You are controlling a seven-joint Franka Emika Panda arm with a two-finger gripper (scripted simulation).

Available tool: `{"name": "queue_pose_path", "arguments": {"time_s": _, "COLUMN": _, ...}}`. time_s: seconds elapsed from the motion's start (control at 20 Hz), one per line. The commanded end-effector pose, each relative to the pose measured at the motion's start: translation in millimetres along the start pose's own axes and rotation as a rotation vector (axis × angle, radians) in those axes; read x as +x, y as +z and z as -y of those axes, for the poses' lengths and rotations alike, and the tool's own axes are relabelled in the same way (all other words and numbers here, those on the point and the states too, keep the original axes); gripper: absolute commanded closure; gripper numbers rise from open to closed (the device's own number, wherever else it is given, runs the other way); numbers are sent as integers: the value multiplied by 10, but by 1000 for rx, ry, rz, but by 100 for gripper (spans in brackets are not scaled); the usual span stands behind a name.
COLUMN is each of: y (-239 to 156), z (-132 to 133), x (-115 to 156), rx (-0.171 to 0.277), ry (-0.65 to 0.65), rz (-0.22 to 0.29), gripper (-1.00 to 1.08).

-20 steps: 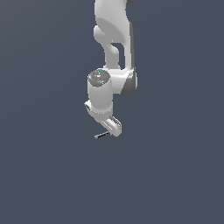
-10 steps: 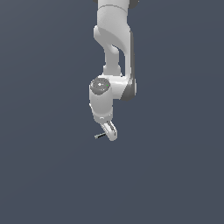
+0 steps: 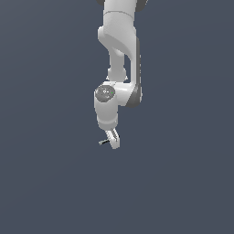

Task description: Pick up the object and move it to a goal position.

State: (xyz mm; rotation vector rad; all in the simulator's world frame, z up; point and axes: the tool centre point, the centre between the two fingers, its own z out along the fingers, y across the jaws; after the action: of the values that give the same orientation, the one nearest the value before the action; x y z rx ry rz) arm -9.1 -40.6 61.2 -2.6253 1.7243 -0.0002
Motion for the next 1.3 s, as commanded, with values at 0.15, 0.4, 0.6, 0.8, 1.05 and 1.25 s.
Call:
{"name": "queue_pose_path", "arguments": {"time_s": 0.15, "y": 13, "z": -3, "x": -1, "rx": -1, "ry": 8, "rz": 0, "gripper": -92}}
{"name": "queue_pose_path", "arguments": {"time_s": 0.4, "y": 129, "z": -7, "x": -1, "rx": -1, "ry": 9, "rz": 0, "gripper": -92}}
{"name": "queue_pose_path", "arguments": {"time_s": 0.6, "y": 329, "z": -15, "x": -4, "rx": -1, "ry": 11, "rz": 0, "gripper": -92}}
{"name": "queue_pose_path", "arguments": {"time_s": 0.8, "y": 474, "z": -15, "x": -3, "rx": -1, "ry": 13, "rz": 0, "gripper": -92}}
{"name": "queue_pose_path", "arguments": {"time_s": 1.05, "y": 515, "z": -7, "x": -1, "rx": -1, "ry": 13, "rz": 0, "gripper": 108}}
{"name": "queue_pose_path", "arguments": {"time_s": 1.25, "y": 515, "z": -7, "x": -1, "rx": -1, "ry": 13, "rz": 0, "gripper": 108}}
